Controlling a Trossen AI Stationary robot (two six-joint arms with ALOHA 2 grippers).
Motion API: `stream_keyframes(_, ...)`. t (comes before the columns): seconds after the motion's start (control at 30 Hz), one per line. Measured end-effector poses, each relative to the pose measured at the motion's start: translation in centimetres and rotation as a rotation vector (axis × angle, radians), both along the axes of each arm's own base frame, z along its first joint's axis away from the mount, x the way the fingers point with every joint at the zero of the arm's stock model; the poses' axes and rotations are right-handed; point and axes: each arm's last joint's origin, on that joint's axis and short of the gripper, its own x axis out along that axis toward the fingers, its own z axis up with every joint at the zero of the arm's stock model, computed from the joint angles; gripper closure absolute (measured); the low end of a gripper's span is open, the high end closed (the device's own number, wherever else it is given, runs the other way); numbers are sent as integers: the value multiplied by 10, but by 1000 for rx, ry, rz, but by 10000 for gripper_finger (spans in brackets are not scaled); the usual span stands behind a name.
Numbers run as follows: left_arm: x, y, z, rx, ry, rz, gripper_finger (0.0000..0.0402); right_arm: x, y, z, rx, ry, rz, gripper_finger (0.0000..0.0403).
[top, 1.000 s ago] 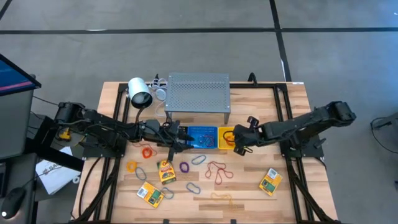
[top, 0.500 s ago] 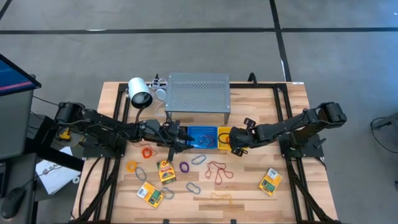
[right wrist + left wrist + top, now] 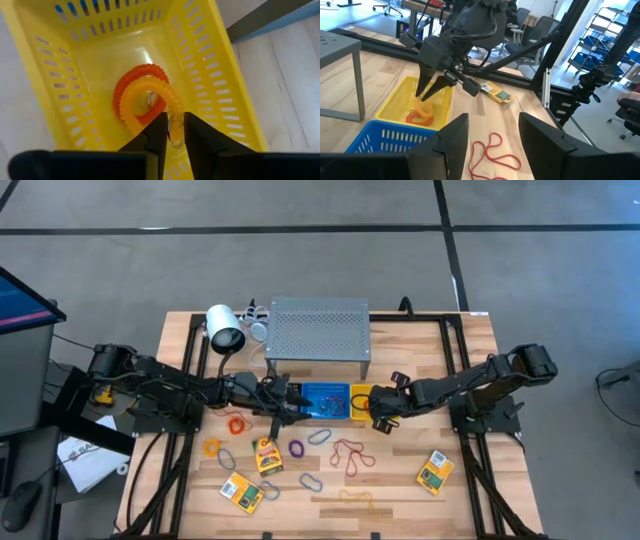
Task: Pick & Place Office Desk Supplies
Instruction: Put the right yellow spiral keychain into the yellow bin, then put the right box of crayons into the black bin
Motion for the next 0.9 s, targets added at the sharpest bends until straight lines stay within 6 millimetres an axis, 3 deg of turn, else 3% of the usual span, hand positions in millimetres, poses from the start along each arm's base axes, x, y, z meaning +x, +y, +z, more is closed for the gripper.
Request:
stream_keyframes(0.43, 0, 0, 0, 0, 2, 0, 231, 2, -4, 3, -10, 12, 18, 341)
stream_keyframes(0.9, 0, 0, -1, -2, 12, -16, 231, 24, 10, 57, -36, 0, 162, 341)
